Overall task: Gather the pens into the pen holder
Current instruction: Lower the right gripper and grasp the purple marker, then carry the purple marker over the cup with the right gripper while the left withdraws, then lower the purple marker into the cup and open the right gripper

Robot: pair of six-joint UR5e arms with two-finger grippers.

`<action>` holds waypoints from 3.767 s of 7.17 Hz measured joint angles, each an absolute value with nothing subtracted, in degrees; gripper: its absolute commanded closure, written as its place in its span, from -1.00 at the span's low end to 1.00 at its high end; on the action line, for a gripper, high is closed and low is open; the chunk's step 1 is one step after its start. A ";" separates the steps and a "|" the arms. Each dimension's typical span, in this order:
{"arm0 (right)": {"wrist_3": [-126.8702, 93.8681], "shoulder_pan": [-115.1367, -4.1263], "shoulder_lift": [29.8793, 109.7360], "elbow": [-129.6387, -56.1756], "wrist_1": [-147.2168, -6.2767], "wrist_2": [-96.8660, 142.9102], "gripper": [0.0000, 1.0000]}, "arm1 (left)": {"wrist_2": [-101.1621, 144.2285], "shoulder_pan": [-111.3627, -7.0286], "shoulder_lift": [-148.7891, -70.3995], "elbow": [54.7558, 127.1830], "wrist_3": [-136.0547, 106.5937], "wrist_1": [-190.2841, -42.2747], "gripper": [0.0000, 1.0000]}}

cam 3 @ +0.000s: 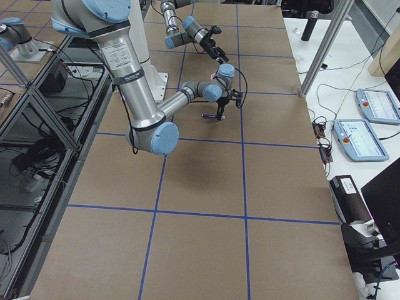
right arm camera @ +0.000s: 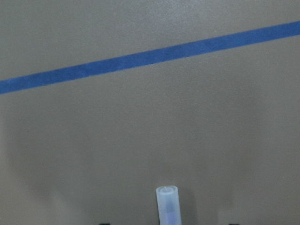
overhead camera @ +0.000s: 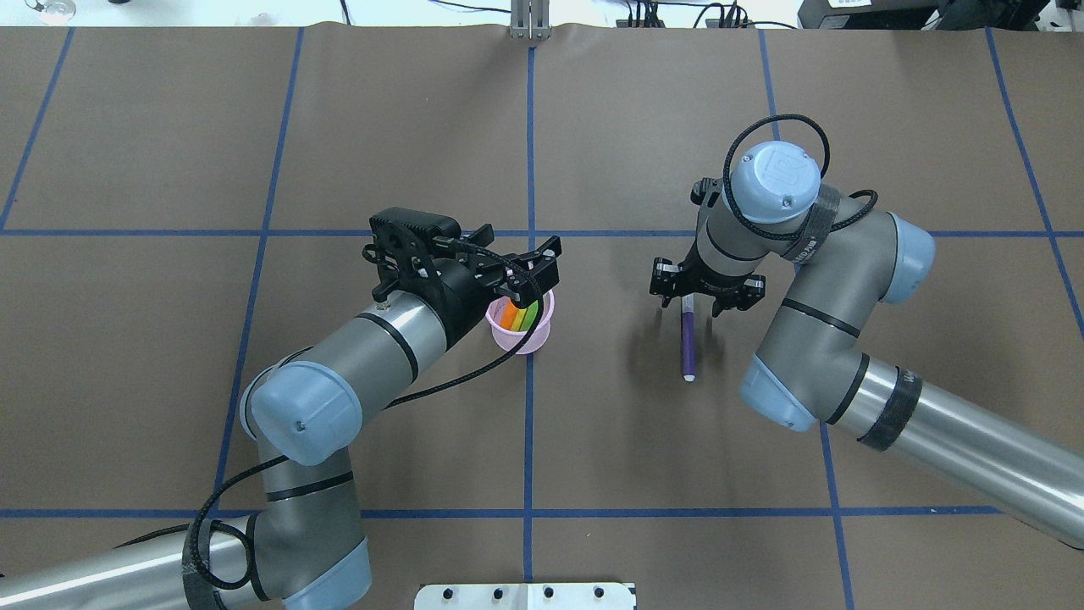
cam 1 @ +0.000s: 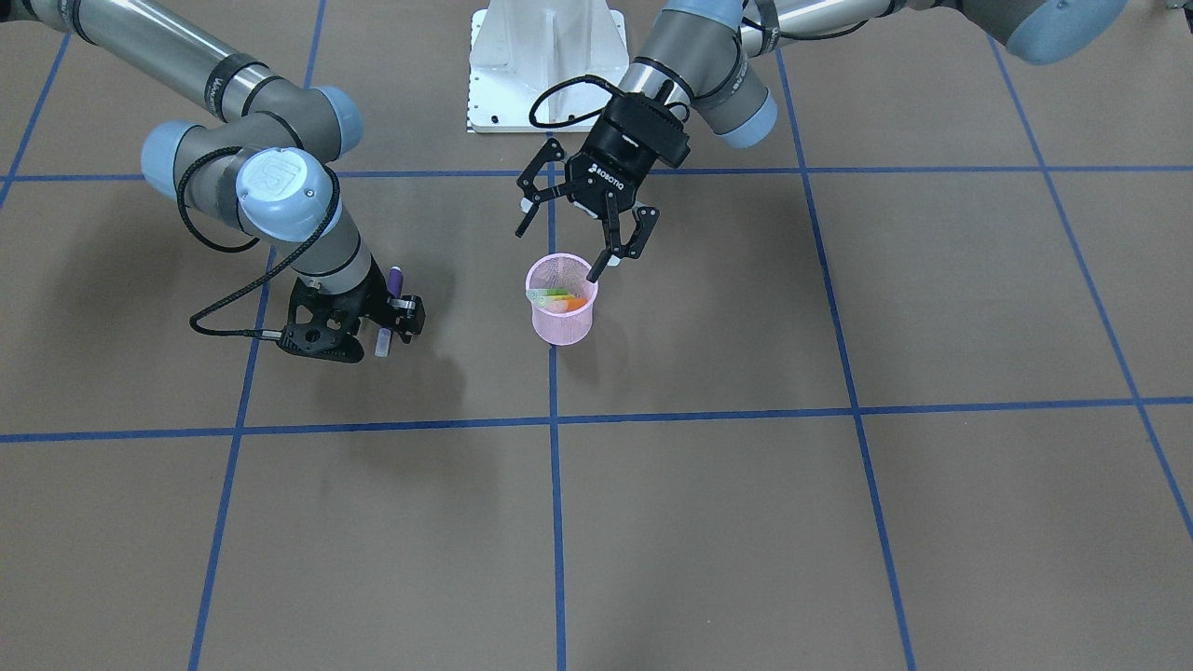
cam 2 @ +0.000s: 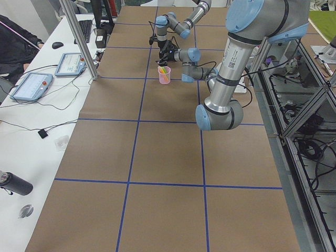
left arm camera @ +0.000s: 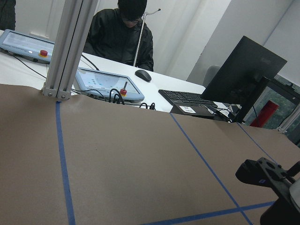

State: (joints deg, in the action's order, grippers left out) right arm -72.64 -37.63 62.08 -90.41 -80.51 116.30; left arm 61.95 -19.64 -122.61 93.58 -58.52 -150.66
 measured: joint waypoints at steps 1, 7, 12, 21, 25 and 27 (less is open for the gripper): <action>-72.59 -37.35 62.17 -90.35 -80.51 116.29 -0.17 | 61.96 -19.76 -122.59 93.59 -58.52 -150.65 -1.00; -72.58 -36.72 62.23 -90.34 -80.51 116.27 1.00 | 61.96 -20.25 -122.55 93.48 -58.89 -150.73 -0.99; -71.55 -39.80 61.94 -99.37 -80.40 116.31 1.00 | 74.67 -28.78 -121.65 93.57 -59.19 -145.26 -1.00; -54.61 -28.85 60.47 -105.38 -49.23 85.12 1.00 | 105.97 -49.72 -112.00 92.23 -52.33 -124.20 -1.00; -52.08 -24.56 58.49 -97.94 -43.11 79.09 1.00 | 105.93 -49.92 -111.80 90.26 -52.10 -124.29 -1.00; -51.96 -24.19 57.59 -96.70 -42.99 78.72 1.00 | 105.91 -49.88 -111.77 89.51 -52.04 -124.51 -1.00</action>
State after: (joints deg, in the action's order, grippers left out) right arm -51.96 -24.19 57.59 -96.70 -42.99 78.72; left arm 105.91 -49.88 -111.77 89.51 -52.04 -124.51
